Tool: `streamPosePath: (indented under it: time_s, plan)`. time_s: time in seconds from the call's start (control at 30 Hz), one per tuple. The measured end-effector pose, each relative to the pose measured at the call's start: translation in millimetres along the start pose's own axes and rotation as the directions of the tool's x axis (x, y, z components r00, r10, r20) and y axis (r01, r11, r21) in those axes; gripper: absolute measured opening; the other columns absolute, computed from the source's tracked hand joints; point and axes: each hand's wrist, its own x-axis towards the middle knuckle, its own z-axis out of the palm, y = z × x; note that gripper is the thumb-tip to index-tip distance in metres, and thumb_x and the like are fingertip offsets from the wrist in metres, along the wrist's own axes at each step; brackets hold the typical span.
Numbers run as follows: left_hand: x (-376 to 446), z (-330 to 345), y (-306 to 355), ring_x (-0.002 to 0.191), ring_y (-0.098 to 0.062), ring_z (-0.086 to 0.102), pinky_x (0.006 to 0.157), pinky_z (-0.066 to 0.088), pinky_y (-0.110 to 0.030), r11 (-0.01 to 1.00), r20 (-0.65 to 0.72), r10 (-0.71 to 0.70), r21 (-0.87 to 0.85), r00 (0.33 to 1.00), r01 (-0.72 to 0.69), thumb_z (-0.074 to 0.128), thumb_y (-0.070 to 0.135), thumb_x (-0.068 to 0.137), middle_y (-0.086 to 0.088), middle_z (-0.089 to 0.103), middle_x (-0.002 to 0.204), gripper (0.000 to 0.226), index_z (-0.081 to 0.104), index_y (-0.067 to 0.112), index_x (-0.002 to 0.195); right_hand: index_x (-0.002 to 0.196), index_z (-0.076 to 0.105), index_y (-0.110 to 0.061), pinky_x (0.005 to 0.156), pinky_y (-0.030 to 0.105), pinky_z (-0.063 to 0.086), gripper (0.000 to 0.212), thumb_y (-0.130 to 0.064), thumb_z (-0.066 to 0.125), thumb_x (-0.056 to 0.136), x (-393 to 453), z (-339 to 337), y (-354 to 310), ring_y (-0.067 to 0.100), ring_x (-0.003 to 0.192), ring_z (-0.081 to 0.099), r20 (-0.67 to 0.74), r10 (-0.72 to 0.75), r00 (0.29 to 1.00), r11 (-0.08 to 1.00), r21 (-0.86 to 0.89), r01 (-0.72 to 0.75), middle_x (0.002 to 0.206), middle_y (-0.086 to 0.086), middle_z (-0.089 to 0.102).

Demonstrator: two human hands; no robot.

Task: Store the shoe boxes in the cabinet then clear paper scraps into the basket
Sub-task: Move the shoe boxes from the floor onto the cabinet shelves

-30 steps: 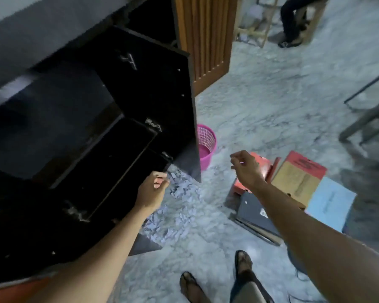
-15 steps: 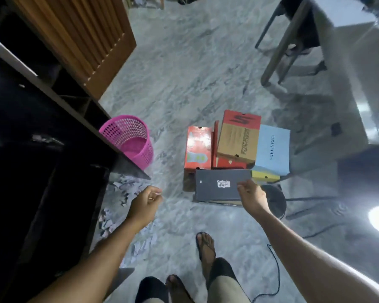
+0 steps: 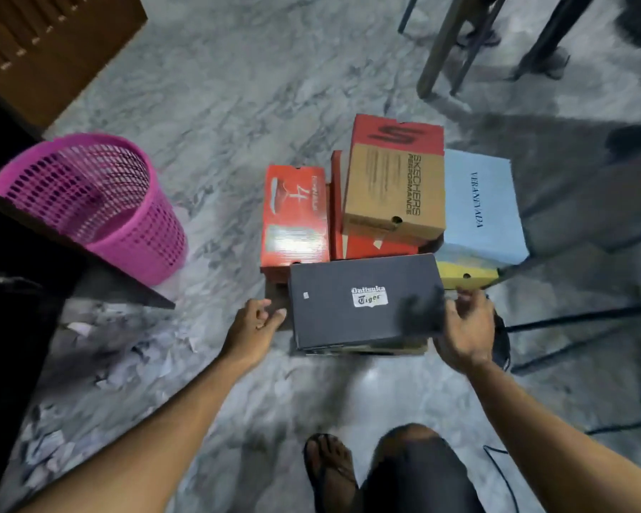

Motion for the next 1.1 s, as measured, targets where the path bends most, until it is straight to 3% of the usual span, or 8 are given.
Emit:
streamPosePath:
  time_s: [0.13, 0.23, 0.3, 0.47, 0.67, 0.73, 0.93, 1.1]
  plan:
    - [50, 36, -38, 0.121, -0.018, 0.058, 0.105, 0.047, -0.041, 0.988, 0.089, 0.009, -0.154, 0.996, 0.005, 0.051, 0.087, 0.070, 0.006, 0.057, 0.136, 0.089, 0.045, 0.035, 0.142, 0.118, 0.065, -0.008, 0.079, 0.024, 0.042, 0.027, -0.028, 0.054, 0.104, 21, 29, 22, 0.024, 0.104, 0.058, -0.062, 0.031, 0.998, 0.980, 0.200, -0.018, 0.113, 0.008, 0.065]
    - [77, 56, -61, 0.122, -0.016, 0.064, 0.109, 0.048, -0.051, 0.961, 0.161, 0.068, -0.277, 0.985, -0.021, 0.051, 0.096, 0.067, 0.018, 0.065, 0.134, 0.078, 0.049, 0.055, 0.133, 0.095, 0.062, -0.004, 0.053, 0.009, 0.038, 0.015, -0.010, 0.051, 0.104, 26, 44, 37, 0.015, 0.075, 0.049, -0.061, -0.010, 0.998, 0.962, 0.271, 0.026, 0.092, 0.007, 0.059]
    - [80, 62, -67, 0.119, -0.015, 0.068, 0.106, 0.052, -0.050, 0.923, 0.147, 0.145, -0.375, 0.979, -0.080, 0.056, 0.093, 0.068, 0.016, 0.070, 0.130, 0.074, 0.054, 0.052, 0.130, 0.092, 0.062, -0.006, 0.055, 0.009, 0.039, 0.014, -0.011, 0.053, 0.101, 25, 57, 46, 0.015, 0.072, 0.049, -0.095, -0.067, 0.993, 0.957, 0.276, 0.091, 0.089, 0.008, 0.060]
    - [64, 31, -85, 0.109, -0.010, 0.071, 0.101, 0.054, -0.041, 0.883, 0.025, 0.161, -0.450, 0.987, -0.132, 0.061, 0.078, 0.069, 0.011, 0.072, 0.121, 0.070, 0.059, 0.034, 0.124, 0.111, 0.073, -0.016, 0.088, 0.043, 0.052, 0.024, -0.028, 0.060, 0.094, 3, 89, 44, 0.027, 0.101, 0.066, -0.093, -0.204, 0.975, 0.928, 0.299, 0.223, 0.107, 0.007, 0.074]
    - [42, -55, -144, 0.111, -0.013, 0.071, 0.102, 0.054, -0.038, 0.861, -0.104, 0.097, -0.490, 0.990, -0.135, 0.064, 0.063, 0.078, 0.002, 0.073, 0.125, 0.059, 0.063, 0.026, 0.123, 0.101, 0.065, -0.014, 0.080, 0.053, 0.058, 0.004, -0.015, 0.066, 0.098, -32, 140, 1, 0.032, 0.092, 0.067, 0.102, -0.446, 0.889, 0.875, 0.261, 0.409, 0.096, 0.002, 0.070]
    - [37, -84, -167, 0.112, -0.017, 0.072, 0.100, 0.053, -0.037, 0.834, -0.161, 0.078, -0.530, 0.984, -0.153, 0.066, 0.045, 0.087, -0.002, 0.074, 0.125, 0.042, 0.065, 0.022, 0.123, 0.098, 0.063, -0.016, 0.075, 0.051, 0.057, 0.008, -0.011, 0.068, 0.097, -46, 162, -14, 0.031, 0.087, 0.068, 0.161, -0.493, 0.855, 0.855, 0.275, 0.441, 0.093, 0.001, 0.071]
    - [7, -154, -242, 0.102, -0.021, 0.074, 0.093, 0.054, -0.039, 0.785, -0.301, -0.040, -0.600, 0.953, -0.157, 0.067, 0.044, 0.075, 0.004, 0.081, 0.101, 0.038, 0.075, 0.022, 0.105, 0.106, 0.061, -0.022, 0.068, 0.022, 0.056, 0.023, -0.006, 0.072, 0.094, -97, 234, -52, 0.008, 0.085, 0.071, 0.352, -0.612, 0.709, 0.790, 0.318, 0.524, 0.095, -0.014, 0.074]
    - [-35, -203, -304, 0.101, -0.025, 0.070, 0.093, 0.052, -0.039, 0.744, -0.493, -0.170, -0.633, 0.853, -0.217, 0.066, 0.037, 0.074, 0.000, 0.077, 0.100, 0.035, 0.074, 0.016, 0.101, 0.116, 0.058, -0.033, 0.075, 0.005, 0.052, 0.032, -0.019, 0.075, 0.094, -154, 289, -91, -0.002, 0.101, 0.069, 0.509, -0.691, 0.513, 0.714, 0.370, 0.595, 0.117, -0.014, 0.070]
